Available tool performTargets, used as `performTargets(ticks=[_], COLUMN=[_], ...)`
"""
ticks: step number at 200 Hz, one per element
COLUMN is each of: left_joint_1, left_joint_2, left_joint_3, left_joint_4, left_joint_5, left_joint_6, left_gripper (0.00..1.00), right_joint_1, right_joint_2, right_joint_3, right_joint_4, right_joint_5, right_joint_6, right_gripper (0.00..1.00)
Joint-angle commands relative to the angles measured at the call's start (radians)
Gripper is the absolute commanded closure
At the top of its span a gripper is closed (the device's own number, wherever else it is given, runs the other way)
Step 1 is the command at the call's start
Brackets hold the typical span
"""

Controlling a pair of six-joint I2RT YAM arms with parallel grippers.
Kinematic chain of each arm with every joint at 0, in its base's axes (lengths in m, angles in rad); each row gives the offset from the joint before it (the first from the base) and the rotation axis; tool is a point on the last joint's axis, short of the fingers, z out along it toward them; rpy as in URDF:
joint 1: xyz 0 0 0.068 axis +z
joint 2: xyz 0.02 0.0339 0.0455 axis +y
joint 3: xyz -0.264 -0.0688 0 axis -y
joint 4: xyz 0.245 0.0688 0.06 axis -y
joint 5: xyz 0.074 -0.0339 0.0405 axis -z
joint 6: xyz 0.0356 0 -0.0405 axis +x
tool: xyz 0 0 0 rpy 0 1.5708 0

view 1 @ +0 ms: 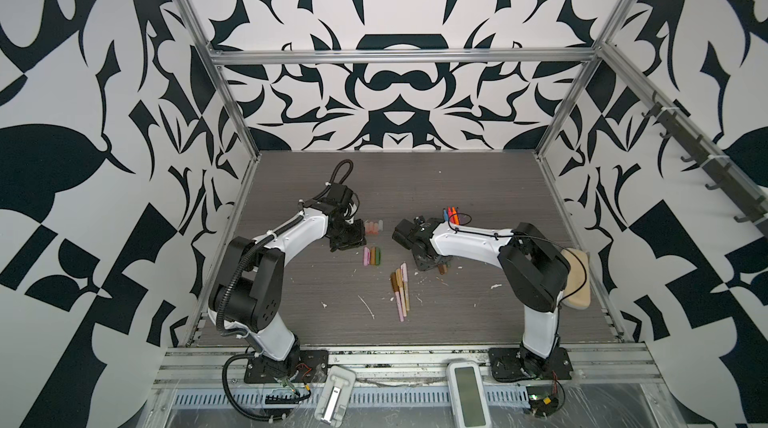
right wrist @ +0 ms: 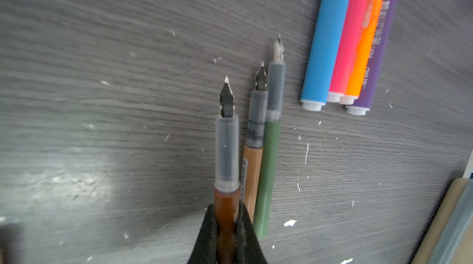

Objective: Open the pen caps
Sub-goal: 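Carry the uncapped pen beside the brown and green pens, open right gripper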

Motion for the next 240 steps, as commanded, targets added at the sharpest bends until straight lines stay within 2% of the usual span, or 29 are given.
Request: performTargets(ticks=[1,115,133,152,161,240], left_joint_1=[0.006,0.005,0.005,0.006,0.006,0.005], left_joint_2=[-0.016,-0.022,-0.023,-0.019,-0.02,-0.035], left_joint_3=[0.016,0.012,0.011,0.009,0.009,0.001], left_joint_4=[-0.03,-0.03,-0.03,-0.029,-0.026,-0.026], left_joint_5=[0.001,0.001,0.001,0.005,0.007,0.016], left_joint_6=[0.007,-0.001,-0.001,-0.003,-0.003,-0.006], left_gripper=[0.73,0.73,0.73,0.72,0.73,0.73], right_joint_1=[-0.001,-0.001,-0.002,-0.002,-0.002,-0.001], right_joint_2=[0.001,0.083,0.079,0.073,0.068,0.009], right_joint_3=[0.035,0.083,0.083,0.08,0.078,0.078], right_joint_4=[-0.023,-0.021,-0.024,-0.024,-0.024,-0.044], right_joint_5=[0.041,0.068,0.066,0.06,0.055,0.049], right_joint_6=[0.019,0.01,0.01,0.009,0.01,0.011], right_gripper=[0.91,0.88,0.84,0.69,0.67,0.66])
